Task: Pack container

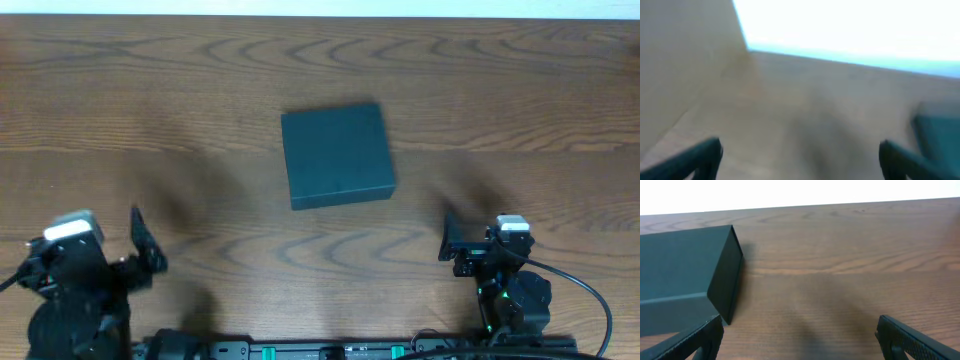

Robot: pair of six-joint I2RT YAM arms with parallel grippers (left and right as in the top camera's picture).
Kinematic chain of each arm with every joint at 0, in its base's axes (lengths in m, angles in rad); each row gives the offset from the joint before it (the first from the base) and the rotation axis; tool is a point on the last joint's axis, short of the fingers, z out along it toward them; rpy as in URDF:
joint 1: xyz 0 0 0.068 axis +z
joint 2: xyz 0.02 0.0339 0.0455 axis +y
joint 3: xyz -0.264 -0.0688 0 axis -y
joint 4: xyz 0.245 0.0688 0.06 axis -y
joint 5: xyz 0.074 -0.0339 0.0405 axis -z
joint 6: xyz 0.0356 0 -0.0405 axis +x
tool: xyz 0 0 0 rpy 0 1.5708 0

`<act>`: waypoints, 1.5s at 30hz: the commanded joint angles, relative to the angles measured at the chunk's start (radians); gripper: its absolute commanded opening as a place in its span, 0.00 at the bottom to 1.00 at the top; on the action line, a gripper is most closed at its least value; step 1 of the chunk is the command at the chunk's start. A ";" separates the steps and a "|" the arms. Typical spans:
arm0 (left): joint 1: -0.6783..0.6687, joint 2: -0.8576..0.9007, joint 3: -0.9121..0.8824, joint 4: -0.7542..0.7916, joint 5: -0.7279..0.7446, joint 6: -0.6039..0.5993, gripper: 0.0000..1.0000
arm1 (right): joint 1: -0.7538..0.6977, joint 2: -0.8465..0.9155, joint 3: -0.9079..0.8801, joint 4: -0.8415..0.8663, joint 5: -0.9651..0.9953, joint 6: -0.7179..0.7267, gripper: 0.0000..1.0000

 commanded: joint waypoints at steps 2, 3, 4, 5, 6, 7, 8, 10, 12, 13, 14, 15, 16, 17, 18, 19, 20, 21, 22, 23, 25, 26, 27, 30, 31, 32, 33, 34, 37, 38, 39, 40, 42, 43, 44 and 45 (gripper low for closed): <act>0.122 -0.142 -0.310 0.352 0.199 -0.114 0.98 | -0.005 -0.009 -0.008 -0.002 -0.008 0.012 0.99; 0.138 -0.172 -0.377 0.423 0.217 -0.137 0.98 | -0.005 -0.009 -0.008 -0.002 -0.008 0.012 0.99; 0.150 -0.204 -0.444 0.483 0.220 -0.167 0.98 | -0.005 -0.009 -0.008 -0.002 -0.008 0.012 0.99; 0.156 -0.229 -0.496 0.519 0.220 -0.187 0.98 | -0.005 -0.009 -0.008 -0.002 -0.008 0.012 0.99; 0.161 -0.251 -0.540 0.539 0.220 -0.195 0.98 | -0.005 -0.009 -0.008 -0.002 -0.008 0.012 0.99; 0.164 -0.271 -0.579 0.546 0.220 -0.196 0.98 | -0.005 -0.009 -0.008 -0.002 -0.008 0.012 0.99; 0.165 -0.288 -0.614 0.546 0.219 -0.196 0.98 | -0.005 -0.009 -0.008 -0.002 -0.008 0.012 0.99; 0.164 -0.324 -0.685 0.547 0.219 -0.198 0.98 | -0.005 -0.009 -0.008 -0.002 -0.008 0.012 0.99; 0.164 -0.361 -0.745 0.547 0.220 -0.198 0.98 | -0.005 -0.009 -0.008 -0.002 -0.008 0.012 0.99; 0.164 -0.376 -0.767 0.547 0.220 -0.198 0.98 | -0.005 -0.009 -0.008 -0.002 -0.008 0.012 0.99; 0.164 -0.389 -0.785 0.548 0.219 -0.198 0.98 | -0.005 -0.009 -0.008 -0.002 -0.008 0.012 0.99; 0.164 -0.397 -0.801 0.550 0.215 -0.198 0.98 | -0.005 -0.009 -0.008 -0.002 -0.008 0.012 0.99; 0.164 -0.396 -0.813 0.558 0.209 -0.198 0.98 | -0.005 -0.009 -0.008 -0.002 -0.008 0.012 0.99; 0.164 -0.396 -0.823 0.560 0.209 -0.198 0.98 | -0.005 -0.009 -0.008 -0.002 -0.008 0.012 0.99; 0.164 -0.396 -0.832 0.559 0.208 -0.197 0.98 | -0.005 -0.009 -0.008 -0.002 -0.008 0.012 0.99; 0.164 -0.396 -0.839 0.558 0.208 -0.197 0.98 | -0.005 -0.009 -0.008 -0.002 -0.008 0.012 0.99; 0.164 -0.396 -0.846 0.558 0.208 -0.197 0.98 | -0.005 -0.009 -0.008 -0.002 -0.008 0.012 0.99; 0.164 -0.396 -0.853 0.556 0.207 -0.196 0.98 | -0.005 -0.009 -0.008 -0.002 -0.008 0.012 0.99; 0.164 -0.396 -0.859 0.553 0.204 -0.196 0.98 | -0.005 -0.009 -0.008 -0.002 -0.008 0.012 0.99; 0.164 -0.396 -0.865 0.546 0.204 -0.196 0.98 | -0.005 -0.009 -0.008 -0.002 -0.008 0.012 0.99; 0.164 -0.396 -0.876 0.524 0.204 -0.197 0.98 | -0.005 -0.009 -0.008 -0.002 -0.008 0.012 0.99; 0.164 -0.396 -0.879 0.508 0.204 -0.197 0.98 | -0.005 -0.009 -0.008 -0.002 -0.008 0.012 0.99; 0.164 -0.396 -0.879 0.484 0.204 -0.197 0.99 | -0.005 -0.009 -0.008 -0.002 -0.008 0.012 0.99; 0.164 -0.393 -0.878 0.463 0.204 -0.190 0.98 | -0.005 -0.009 -0.008 -0.002 -0.008 0.012 0.99; 0.164 -0.393 -0.878 0.463 0.205 -0.190 0.98 | -0.005 -0.009 -0.008 -0.002 -0.008 0.012 0.99; 0.164 -0.392 -0.878 0.463 0.205 -0.190 0.98 | -0.005 -0.009 -0.008 -0.002 -0.008 0.012 0.99; 0.164 -0.390 -0.878 0.463 0.205 -0.190 0.98 | -0.005 -0.009 -0.008 -0.002 -0.008 0.012 0.99; 0.164 -0.385 -0.878 0.463 0.205 -0.190 0.98 | -0.005 -0.009 -0.008 -0.002 -0.008 0.012 0.99; 0.164 -0.372 -0.878 0.464 0.205 -0.190 0.98 | -0.005 -0.009 -0.008 -0.002 -0.008 0.012 0.99; 0.164 -0.369 -0.878 0.464 0.205 -0.190 0.98 | -0.005 -0.009 -0.008 -0.002 -0.008 0.012 0.99; 0.164 -0.367 -0.878 0.464 0.205 -0.190 0.98 | -0.005 -0.009 -0.008 -0.002 -0.008 0.012 0.99; 0.164 -0.366 -0.878 0.464 0.205 -0.190 0.98 | -0.005 -0.009 -0.008 -0.002 -0.008 0.012 0.99; 0.164 -0.365 -0.878 0.464 0.205 -0.190 0.98 | -0.005 -0.009 -0.008 -0.002 -0.008 0.012 0.99; 0.164 -0.364 -0.878 0.464 0.205 -0.190 0.98 | -0.005 -0.009 -0.008 -0.002 -0.008 0.012 0.99; 0.164 -0.363 -0.878 0.464 0.205 -0.190 0.98 | -0.005 -0.009 -0.008 -0.002 -0.008 0.012 0.99; 0.164 -0.363 -0.878 0.464 0.205 -0.190 0.98 | -0.005 -0.009 -0.008 -0.002 -0.008 0.012 0.99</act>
